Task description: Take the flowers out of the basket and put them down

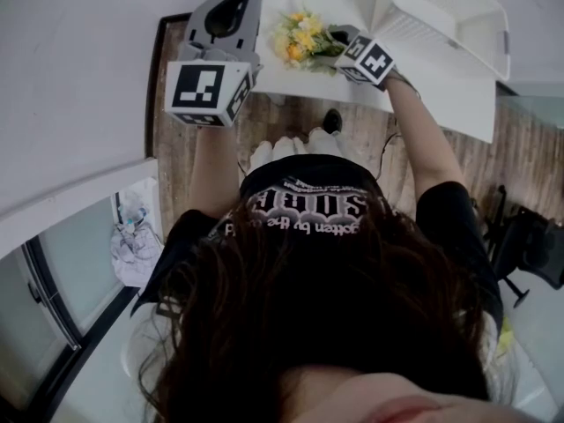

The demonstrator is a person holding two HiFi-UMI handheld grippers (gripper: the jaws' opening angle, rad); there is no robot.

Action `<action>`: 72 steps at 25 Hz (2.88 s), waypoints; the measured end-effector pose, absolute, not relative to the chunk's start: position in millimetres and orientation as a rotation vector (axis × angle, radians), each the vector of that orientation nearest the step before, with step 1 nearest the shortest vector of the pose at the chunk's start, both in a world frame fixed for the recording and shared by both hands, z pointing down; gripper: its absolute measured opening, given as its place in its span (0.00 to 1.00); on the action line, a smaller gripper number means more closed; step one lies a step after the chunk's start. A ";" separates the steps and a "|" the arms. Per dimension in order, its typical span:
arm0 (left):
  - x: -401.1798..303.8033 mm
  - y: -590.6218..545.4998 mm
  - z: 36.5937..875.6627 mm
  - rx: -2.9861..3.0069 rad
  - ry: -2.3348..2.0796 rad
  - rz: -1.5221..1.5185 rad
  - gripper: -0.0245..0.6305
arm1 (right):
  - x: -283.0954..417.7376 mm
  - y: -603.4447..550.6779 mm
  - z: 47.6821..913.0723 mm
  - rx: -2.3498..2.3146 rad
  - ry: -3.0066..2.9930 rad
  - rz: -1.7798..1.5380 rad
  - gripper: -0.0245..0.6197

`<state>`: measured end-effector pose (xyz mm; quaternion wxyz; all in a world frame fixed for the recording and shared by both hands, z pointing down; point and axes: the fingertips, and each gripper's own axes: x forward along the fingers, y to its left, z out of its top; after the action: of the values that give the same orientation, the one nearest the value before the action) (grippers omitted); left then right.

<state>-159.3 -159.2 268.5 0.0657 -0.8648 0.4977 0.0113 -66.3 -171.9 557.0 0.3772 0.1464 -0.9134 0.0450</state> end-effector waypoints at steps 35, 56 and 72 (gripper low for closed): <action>-117.1 -168.4 273.6 -2.688 1.370 0.054 0.04 | -0.2 -181.0 346.0 0.989 -2.696 -0.047 0.25; -101.1 -172.6 276.9 -2.733 1.302 0.064 0.04 | 16.4 -154.9 257.3 1.207 -2.856 -0.116 0.08; -106.9 -176.2 280.7 -2.742 1.304 0.064 0.04 | 18.1 -148.2 246.0 1.281 -2.869 -0.218 0.08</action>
<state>-106.9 -176.2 280.7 0.0522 -0.9017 0.4287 0.0210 18.1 -148.2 246.0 -0.0040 0.4067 -0.9109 -0.0693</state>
